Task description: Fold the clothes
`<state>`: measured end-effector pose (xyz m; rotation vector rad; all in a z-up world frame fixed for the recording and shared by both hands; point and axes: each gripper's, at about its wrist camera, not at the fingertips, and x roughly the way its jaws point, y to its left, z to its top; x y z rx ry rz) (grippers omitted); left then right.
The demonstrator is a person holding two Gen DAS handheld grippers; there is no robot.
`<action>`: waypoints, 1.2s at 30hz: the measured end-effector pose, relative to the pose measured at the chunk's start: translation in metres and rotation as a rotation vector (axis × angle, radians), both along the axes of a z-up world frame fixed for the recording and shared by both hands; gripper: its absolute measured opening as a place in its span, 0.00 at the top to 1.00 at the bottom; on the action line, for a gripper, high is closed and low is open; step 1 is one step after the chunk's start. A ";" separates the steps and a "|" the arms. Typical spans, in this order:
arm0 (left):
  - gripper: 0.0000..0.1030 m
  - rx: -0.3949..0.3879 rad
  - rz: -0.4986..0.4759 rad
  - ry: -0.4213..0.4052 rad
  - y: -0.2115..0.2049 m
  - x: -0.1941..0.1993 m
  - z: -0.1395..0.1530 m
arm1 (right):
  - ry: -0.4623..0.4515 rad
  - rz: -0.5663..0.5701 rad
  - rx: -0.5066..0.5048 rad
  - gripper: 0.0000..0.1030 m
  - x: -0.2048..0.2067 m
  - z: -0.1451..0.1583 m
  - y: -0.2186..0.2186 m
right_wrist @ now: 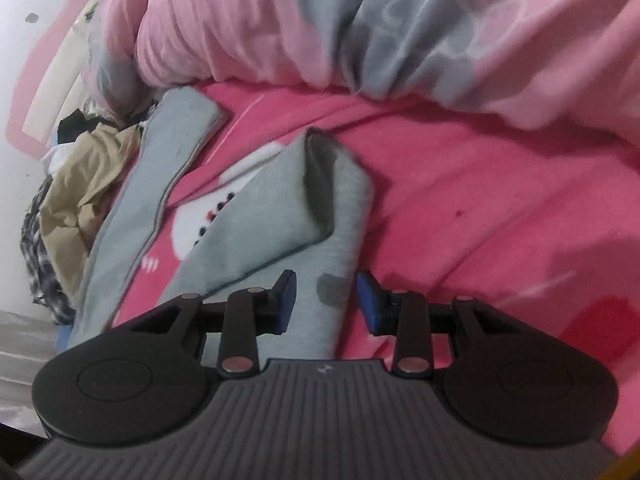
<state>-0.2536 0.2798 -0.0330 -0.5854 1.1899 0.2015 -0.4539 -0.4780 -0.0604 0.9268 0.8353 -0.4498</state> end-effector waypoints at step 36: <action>0.52 0.103 0.012 0.031 -0.015 0.005 0.001 | -0.142 -0.241 0.147 0.58 -0.045 -0.030 -0.040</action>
